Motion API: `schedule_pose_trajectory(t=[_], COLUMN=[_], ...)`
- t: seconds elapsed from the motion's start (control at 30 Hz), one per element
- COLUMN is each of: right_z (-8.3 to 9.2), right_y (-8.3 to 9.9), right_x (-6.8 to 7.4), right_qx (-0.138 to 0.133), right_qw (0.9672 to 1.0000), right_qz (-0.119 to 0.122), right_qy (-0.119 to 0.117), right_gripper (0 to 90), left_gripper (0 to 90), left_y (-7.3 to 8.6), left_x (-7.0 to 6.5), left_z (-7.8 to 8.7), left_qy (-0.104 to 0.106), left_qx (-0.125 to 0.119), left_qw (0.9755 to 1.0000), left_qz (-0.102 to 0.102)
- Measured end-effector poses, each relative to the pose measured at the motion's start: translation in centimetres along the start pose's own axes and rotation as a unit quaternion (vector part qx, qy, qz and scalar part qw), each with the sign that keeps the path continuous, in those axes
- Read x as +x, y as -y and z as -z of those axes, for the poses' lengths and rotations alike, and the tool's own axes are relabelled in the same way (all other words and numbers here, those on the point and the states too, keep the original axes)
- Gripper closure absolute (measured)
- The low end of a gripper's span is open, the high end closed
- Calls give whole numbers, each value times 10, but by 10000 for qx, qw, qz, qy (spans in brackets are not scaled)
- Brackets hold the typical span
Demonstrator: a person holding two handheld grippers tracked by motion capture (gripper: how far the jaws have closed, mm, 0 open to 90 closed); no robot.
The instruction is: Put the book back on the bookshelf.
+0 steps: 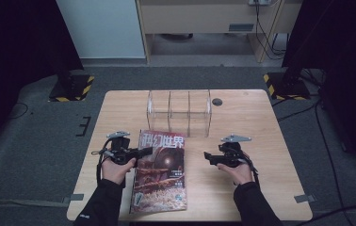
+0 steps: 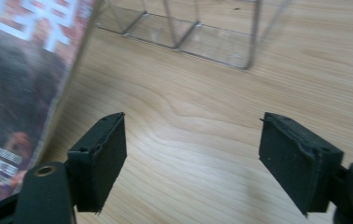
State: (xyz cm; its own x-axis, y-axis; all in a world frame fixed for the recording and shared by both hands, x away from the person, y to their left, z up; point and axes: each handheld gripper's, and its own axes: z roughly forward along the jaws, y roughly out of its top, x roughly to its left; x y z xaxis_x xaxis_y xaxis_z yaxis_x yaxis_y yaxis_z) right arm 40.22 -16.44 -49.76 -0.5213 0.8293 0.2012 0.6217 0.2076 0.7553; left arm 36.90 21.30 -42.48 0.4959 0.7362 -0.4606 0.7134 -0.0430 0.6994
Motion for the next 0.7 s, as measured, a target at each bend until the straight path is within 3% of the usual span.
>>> schedule_pose_trajectory(t=[0.27, 0.5, 0.7], right_z=[25, 41, 51], right_y=[9, 27, 40], right_x=[-33, -62, -80], right_qx=[-4, 204, 317], right_qw=[9988, 9964, 9935], right_qz=[102, 153, 131], right_qy=[470, 812, 1085], right_gripper=[149, 113, 94], left_gripper=[836, 837, 837], left_y=[-19, -31, -41], left_x=[-16, -22, -25], left_z=[13, 32, 48], left_qy=[27, 94, -112], left_qx=[-207, -529, -765], left_qw=[9996, 9984, 9968], left_qz=[-185, -165, -206])
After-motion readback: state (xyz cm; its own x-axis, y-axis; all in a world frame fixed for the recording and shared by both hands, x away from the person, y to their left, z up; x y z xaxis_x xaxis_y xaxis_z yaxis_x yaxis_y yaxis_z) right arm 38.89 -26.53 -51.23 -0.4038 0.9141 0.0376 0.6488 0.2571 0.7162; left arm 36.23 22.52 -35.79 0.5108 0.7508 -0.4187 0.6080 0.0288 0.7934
